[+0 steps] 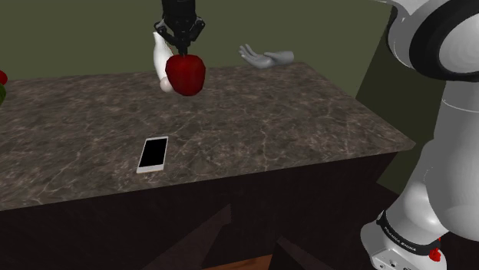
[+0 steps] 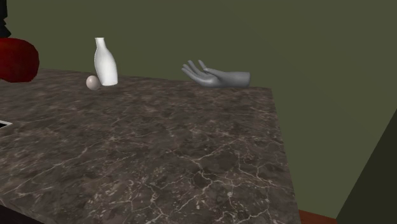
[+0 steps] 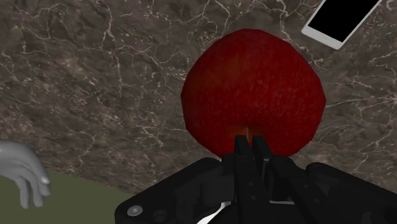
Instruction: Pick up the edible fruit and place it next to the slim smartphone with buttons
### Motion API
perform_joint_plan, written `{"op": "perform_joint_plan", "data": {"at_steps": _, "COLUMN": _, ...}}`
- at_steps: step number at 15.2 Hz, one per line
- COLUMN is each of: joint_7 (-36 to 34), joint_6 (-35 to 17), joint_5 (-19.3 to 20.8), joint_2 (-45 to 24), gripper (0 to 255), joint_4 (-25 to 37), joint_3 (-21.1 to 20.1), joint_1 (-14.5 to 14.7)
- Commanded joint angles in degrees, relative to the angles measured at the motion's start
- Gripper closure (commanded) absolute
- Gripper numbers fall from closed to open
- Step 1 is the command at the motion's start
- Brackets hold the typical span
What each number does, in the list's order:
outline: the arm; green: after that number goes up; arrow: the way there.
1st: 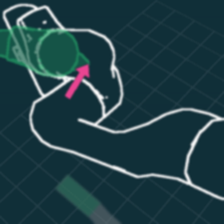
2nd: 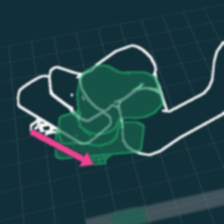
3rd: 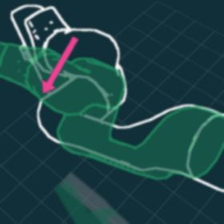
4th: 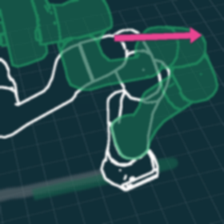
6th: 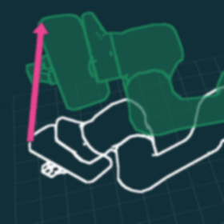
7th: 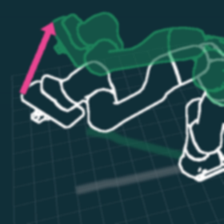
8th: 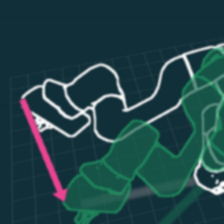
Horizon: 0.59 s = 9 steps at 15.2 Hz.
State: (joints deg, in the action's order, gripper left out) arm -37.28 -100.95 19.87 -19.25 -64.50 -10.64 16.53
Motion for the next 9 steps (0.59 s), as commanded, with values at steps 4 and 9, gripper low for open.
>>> {"op": "perform_joint_plan", "data": {"at_steps": 4, "joint_7": -1.08, "joint_6": -4.91, "joint_5": -0.19, "joint_2": 2.1, "gripper": 255, "joint_4": -7.03, "joint_3": 0.06, "joint_1": -0.76}}
{"op": "perform_joint_plan", "data": {"at_steps": 9, "joint_7": -2.17, "joint_6": -9.18, "joint_5": -0.09, "joint_2": 3.32, "gripper": 255, "joint_4": -12.63, "joint_3": 0.16, "joint_1": -1.19}}
